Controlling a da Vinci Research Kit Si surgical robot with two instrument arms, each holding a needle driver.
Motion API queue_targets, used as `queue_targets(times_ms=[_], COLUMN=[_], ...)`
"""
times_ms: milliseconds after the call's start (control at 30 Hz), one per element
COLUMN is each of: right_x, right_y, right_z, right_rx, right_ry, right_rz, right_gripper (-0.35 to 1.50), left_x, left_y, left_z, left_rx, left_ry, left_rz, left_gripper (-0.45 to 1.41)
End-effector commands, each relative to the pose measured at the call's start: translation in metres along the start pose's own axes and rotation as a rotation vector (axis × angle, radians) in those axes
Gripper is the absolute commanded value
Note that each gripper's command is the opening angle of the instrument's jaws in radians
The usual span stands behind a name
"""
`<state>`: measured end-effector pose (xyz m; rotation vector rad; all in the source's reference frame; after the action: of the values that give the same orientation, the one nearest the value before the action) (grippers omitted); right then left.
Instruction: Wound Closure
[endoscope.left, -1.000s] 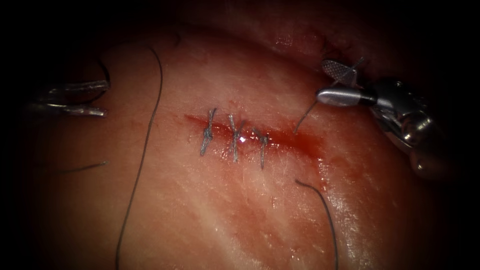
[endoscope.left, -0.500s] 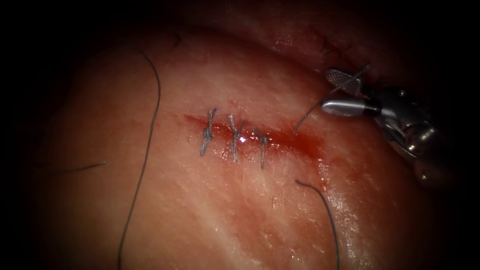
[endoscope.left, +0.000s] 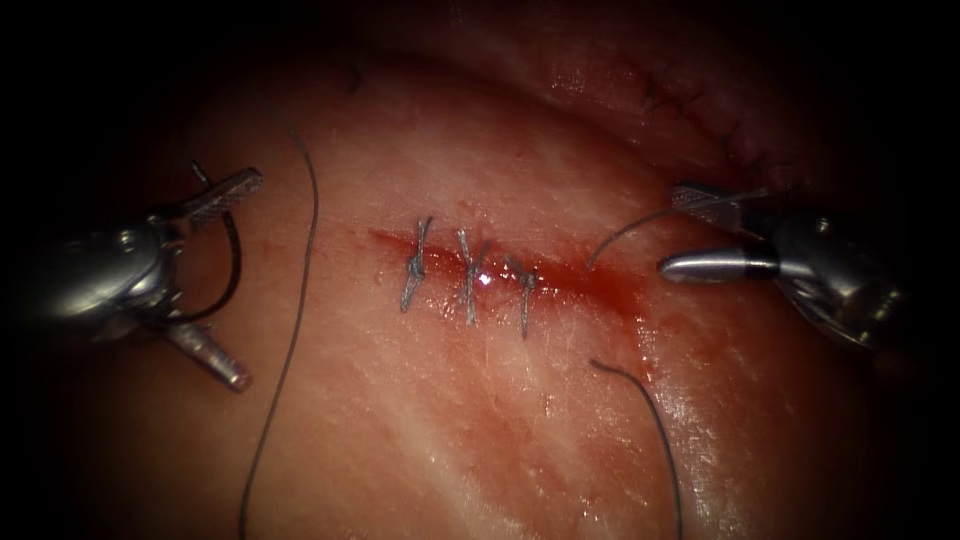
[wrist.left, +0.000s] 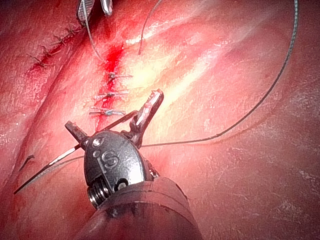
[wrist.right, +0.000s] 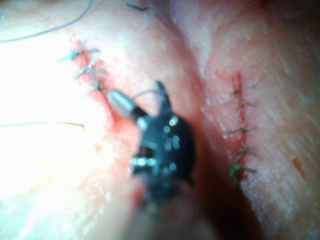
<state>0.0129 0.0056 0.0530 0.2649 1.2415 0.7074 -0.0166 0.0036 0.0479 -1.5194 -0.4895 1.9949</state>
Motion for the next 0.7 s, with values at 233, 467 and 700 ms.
queue_targets(times_ms=[233,467,700], right_x=[-0.0012,-0.0003,-0.0003], right_y=[-0.002,-0.0052,-0.0063], right_z=[-0.0081,-0.0099,-0.008], right_rx=[-0.057,-0.002,0.006], right_ry=[-0.229,-0.244,-0.239], right_rz=[-0.062,-0.055,-0.086], right_gripper=[1.2,1.01,1.16], left_x=[-0.0019,-0.0029,-0.0067], left_y=[-0.0011,-0.003,-0.0054], left_z=[0.0023,-0.0003,-0.0084], left_rx=[0.006,0.054,0.179], left_ry=[0.002,-0.021,-0.132], left_rz=[0.011,0.019,0.068], left_gripper=[1.25,1.23,1.22])
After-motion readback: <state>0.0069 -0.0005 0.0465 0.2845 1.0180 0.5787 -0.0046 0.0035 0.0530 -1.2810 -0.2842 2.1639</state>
